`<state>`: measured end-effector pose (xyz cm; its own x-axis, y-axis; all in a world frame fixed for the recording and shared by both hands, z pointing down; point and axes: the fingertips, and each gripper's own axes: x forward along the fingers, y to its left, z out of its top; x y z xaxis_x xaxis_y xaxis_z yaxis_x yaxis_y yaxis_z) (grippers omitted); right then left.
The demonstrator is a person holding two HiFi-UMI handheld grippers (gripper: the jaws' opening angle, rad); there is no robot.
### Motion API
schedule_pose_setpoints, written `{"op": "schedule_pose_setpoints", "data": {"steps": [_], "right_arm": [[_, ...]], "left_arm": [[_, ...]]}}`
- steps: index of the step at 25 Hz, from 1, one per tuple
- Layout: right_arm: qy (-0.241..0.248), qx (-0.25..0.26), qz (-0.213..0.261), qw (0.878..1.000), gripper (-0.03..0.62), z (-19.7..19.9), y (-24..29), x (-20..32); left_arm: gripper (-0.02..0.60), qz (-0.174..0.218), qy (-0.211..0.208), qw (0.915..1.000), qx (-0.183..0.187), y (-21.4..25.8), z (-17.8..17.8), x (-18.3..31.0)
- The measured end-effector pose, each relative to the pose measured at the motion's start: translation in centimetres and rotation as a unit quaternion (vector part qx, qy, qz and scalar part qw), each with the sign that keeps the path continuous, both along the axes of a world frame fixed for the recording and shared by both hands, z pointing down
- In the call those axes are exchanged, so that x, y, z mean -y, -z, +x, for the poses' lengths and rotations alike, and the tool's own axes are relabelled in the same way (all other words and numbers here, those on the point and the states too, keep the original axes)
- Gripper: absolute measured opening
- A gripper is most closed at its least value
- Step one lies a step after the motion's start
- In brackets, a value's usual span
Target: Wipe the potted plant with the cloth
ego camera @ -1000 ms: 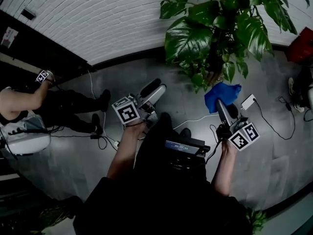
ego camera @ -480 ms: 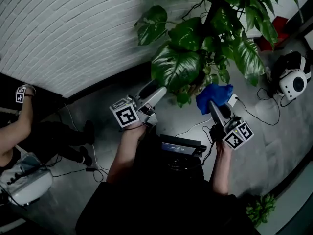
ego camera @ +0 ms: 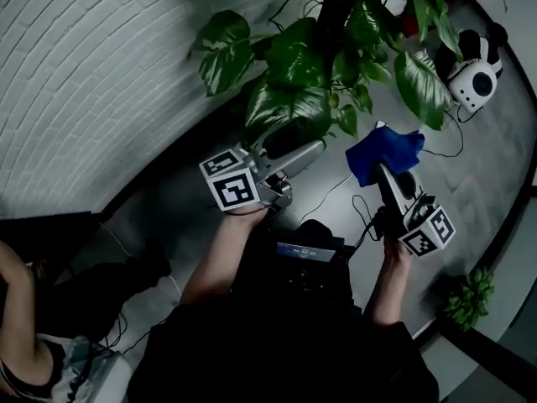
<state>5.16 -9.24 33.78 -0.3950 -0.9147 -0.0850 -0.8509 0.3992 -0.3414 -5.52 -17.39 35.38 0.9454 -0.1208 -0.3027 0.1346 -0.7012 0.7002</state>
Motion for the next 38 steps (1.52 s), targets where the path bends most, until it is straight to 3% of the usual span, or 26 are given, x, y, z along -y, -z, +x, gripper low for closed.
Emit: {"op": "schedule_pose_setpoints", "data": {"steps": [5,9,16,20,22,24,29,38], "right_arm": [[-0.053,-0.037,0.025,0.998,0.107,3.8,2.8,-1.1],[-0.056,-0.062,0.044,0.996,0.107,6.4,5.1,-2.1],[-0.009,-0.15,0.087,0.985,0.107,14.7,10.2,-0.5],[0.025,-0.203,0.094,0.974,0.107,18.2,11.9,0.5],[0.029,-0.23,0.094,0.968,0.107,19.7,12.3,1.4],[0.031,-0.245,0.091,0.965,0.107,20.9,12.4,2.7],[0.04,-0.305,0.061,0.95,0.107,20.8,11.0,6.3],[0.083,-0.39,0.014,0.917,0.107,16.1,8.3,11.7]], "left_arm": [[0.311,-0.003,-0.056,0.9982,-0.019,1.5,4.6,0.0],[0.311,-0.011,-0.072,0.9973,-0.013,1.7,8.2,-0.9],[0.315,-0.016,-0.041,0.999,-0.012,2.7,17.8,0.1],[0.353,-0.012,-0.007,0.9999,0.005,2.4,22.0,0.7],[0.353,-0.029,-0.001,0.9994,-0.017,2.6,23.2,1.0],[0.353,-0.049,0.002,0.9969,-0.062,3.1,23.6,1.3],[0.353,-0.071,-0.015,0.9841,-0.162,5.0,23.1,1.7],[0.354,-0.034,-0.075,0.9729,-0.216,7.6,22.0,1.4]]}}
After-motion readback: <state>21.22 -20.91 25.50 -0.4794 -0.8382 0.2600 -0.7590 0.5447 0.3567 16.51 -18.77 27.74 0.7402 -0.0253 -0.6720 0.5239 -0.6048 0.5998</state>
